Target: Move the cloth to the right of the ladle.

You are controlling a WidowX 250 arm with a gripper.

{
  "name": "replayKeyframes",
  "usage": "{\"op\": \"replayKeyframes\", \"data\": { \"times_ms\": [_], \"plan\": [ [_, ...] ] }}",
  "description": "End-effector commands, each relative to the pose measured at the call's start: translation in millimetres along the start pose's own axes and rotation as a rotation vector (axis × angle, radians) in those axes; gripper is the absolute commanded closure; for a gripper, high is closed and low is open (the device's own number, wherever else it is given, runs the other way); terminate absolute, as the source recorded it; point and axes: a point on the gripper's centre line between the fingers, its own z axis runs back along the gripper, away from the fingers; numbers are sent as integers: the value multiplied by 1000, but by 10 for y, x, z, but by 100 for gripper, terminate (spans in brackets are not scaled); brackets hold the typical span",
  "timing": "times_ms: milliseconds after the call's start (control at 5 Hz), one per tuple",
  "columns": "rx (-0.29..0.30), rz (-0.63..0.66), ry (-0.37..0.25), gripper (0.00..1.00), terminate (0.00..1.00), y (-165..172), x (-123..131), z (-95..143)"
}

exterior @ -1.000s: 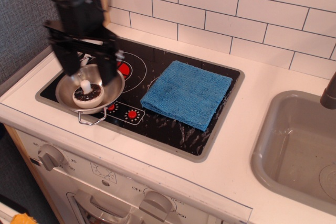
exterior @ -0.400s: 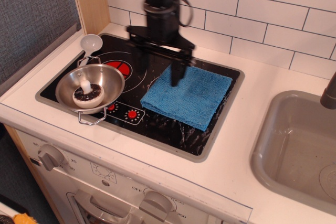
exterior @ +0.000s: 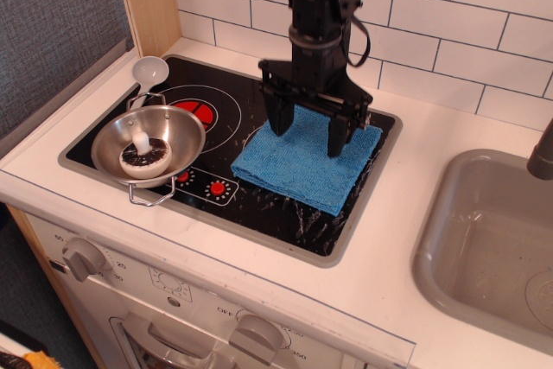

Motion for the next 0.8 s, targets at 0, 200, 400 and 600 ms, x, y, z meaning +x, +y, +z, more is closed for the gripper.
{"op": "replayKeyframes", "data": {
  "times_ms": [0,200,400,600],
  "plan": [
    [1,-34,-51,0,0,14,56,-161],
    [9,-10,-16,0,0,171,107,-299],
    [24,20,6,0,0,351,255,-354],
    [63,56,0,0,0,652,411,-263]
  ]
}}
